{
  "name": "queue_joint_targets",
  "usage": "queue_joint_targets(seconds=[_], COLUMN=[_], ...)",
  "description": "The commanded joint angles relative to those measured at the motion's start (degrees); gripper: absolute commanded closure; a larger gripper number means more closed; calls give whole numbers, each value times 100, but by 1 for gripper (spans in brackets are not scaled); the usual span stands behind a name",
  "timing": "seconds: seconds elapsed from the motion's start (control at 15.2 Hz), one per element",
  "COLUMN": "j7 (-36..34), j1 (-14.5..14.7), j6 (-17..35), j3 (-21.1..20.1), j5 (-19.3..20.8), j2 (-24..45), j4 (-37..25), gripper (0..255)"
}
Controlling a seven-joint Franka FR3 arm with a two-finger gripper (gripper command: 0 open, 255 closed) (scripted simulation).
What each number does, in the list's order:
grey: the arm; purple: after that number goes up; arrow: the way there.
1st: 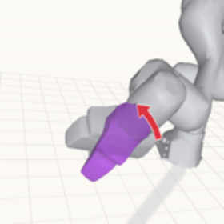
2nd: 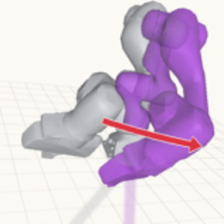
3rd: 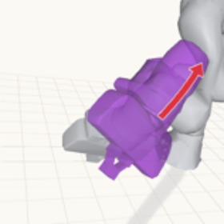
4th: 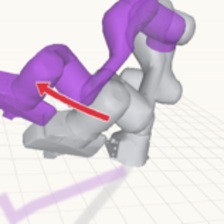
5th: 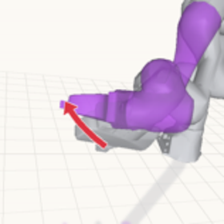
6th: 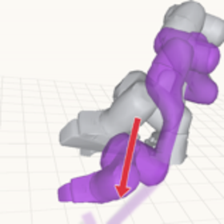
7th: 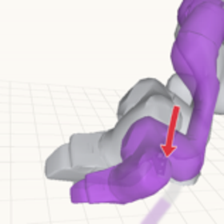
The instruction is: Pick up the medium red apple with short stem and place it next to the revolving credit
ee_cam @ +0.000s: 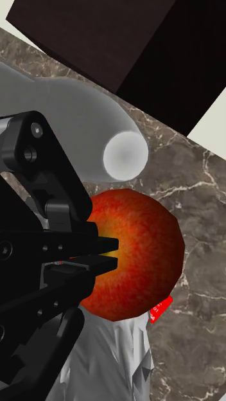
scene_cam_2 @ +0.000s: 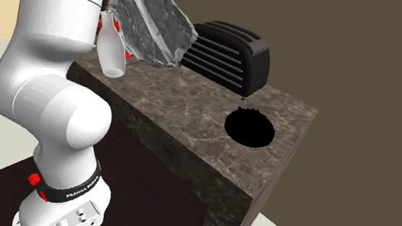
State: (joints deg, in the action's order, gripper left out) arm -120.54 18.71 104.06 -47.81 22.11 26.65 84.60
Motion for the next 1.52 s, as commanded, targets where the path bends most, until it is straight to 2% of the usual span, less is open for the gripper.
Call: queue_joint_targets(seconds=[0.0, 0.73, 1.25, 1.32, 1.45], j7=[-35, -201, -201, -201, -200], j1=[-9, -31, -31, -31, -31], j6=[150, 869, 869, 869, 869], j3=[14, 135, 135, 135, 135], j5=[28, 233, 233, 233, 233], j2=[24, 223, 223, 223, 223], j4=[135, 729, 729, 729, 730], gripper=[255, 255, 255, 0, 0])
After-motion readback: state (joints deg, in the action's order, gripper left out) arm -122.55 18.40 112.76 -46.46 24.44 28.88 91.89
